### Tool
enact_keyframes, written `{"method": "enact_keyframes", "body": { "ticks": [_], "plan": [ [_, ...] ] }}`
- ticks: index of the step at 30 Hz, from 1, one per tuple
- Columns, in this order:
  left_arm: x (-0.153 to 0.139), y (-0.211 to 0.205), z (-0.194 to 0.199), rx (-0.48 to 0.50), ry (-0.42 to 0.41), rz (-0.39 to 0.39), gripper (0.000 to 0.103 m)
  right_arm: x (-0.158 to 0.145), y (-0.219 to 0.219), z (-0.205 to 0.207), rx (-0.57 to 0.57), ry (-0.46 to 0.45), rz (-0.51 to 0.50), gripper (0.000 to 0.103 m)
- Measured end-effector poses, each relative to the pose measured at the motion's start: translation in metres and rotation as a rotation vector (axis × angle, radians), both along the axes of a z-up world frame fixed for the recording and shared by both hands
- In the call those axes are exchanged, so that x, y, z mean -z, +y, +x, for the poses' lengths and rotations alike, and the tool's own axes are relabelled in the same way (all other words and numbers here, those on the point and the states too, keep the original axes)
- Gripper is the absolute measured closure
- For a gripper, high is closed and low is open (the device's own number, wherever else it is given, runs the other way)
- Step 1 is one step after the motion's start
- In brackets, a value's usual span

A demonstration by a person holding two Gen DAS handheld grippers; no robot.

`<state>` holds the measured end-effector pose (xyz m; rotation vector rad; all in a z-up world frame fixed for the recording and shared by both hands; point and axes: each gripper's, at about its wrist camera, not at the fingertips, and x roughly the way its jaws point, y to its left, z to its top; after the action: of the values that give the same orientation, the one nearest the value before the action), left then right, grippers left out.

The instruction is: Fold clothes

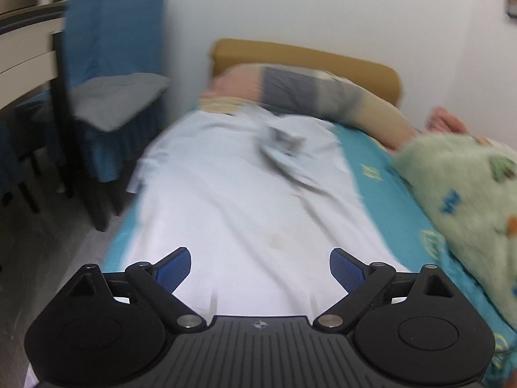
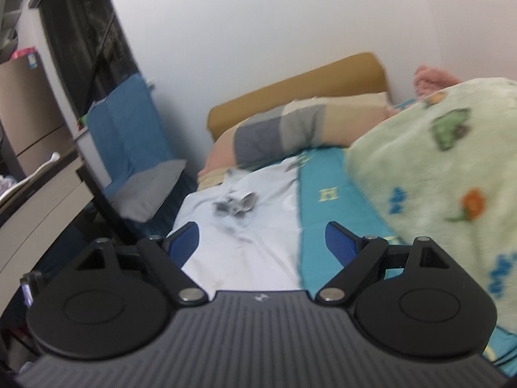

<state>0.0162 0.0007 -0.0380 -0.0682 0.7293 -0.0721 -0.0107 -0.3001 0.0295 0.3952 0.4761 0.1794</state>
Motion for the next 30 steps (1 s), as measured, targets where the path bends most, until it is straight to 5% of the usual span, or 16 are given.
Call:
{"method": "enact_keyframes", "body": {
  "ticks": [6,14,26,28,30],
  "plan": [
    [0.012,-0.095,-0.01,0.151,0.092,-0.021,0.013,0.011,-0.059,-0.009,0.108,-0.012,0.117,0.016],
    [0.043,-0.196,0.001,0.203,0.265,-0.101,0.024,0.037,-0.1,-0.001,0.188,0.032,0.19,0.016],
    [0.086,-0.252,0.008,0.388,0.292,0.035,0.033,0.065,-0.141,0.003,0.252,0.061,0.374,0.016],
    [0.094,-0.259,0.002,0.433,0.27,0.09,0.056,0.068,-0.144,0.004,0.26,0.068,0.388,0.016],
    [0.102,-0.265,-0.005,0.475,0.252,0.147,0.091,0.072,-0.147,0.008,0.262,0.083,0.396,0.016]
  ]
}}
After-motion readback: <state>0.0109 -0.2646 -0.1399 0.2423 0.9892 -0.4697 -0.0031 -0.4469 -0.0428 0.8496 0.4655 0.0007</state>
